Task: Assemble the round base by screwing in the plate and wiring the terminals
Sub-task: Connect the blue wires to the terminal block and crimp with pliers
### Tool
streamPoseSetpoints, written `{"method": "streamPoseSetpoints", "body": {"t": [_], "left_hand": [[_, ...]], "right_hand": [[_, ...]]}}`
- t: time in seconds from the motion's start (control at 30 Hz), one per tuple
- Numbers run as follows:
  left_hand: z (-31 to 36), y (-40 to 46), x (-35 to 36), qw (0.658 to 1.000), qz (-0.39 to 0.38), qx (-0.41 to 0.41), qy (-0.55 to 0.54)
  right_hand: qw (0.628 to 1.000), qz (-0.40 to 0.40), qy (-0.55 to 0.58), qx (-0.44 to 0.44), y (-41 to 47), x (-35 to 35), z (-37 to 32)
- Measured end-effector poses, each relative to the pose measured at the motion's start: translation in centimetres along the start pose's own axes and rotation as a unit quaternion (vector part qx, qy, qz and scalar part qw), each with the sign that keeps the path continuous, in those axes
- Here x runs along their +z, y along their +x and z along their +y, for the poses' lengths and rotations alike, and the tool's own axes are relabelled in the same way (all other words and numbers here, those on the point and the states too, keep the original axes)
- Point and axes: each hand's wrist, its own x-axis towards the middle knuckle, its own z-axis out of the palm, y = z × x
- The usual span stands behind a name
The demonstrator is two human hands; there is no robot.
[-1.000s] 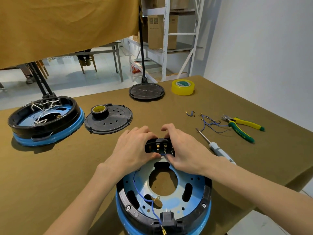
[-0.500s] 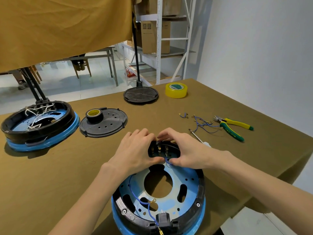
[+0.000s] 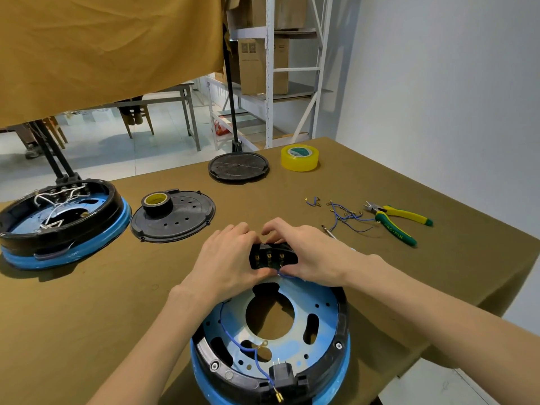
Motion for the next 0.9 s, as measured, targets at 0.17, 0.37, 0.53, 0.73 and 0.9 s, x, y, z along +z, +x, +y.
{"method": "streamPoseSetpoints", "body": {"t": [0.17, 0.37, 0.53, 0.73, 0.9], "left_hand": [[-0.1, 1.0, -0.1, 0.998, -0.022, -0.018, -0.051], [-0.5, 1.7, 0.4, 0.992, -0.023, -0.064, -0.103], [-0.5, 2.6, 0.8, 0.991, -0.011, -0.086, -0.106], [-1.0, 2.4, 1.2, 0.991, -0.009, -0.076, -0.108], [-1.0, 2.6, 1.3, 0.992, -0.018, -0.074, -0.103]], "right_hand": [[0.994, -0.006, 0.102, 0.038, -0.3, -1.3, 1.9], [0.939, 0.203, 0.009, 0.278, 0.8, -2.5, 9.6], [0.893, 0.135, -0.155, 0.399, 4.3, -0.7, 13.3], [0.873, 0.173, -0.127, 0.439, 5.1, -0.7, 15.6], [0.887, 0.231, -0.035, 0.397, 3.6, -1.7, 14.9]]}}
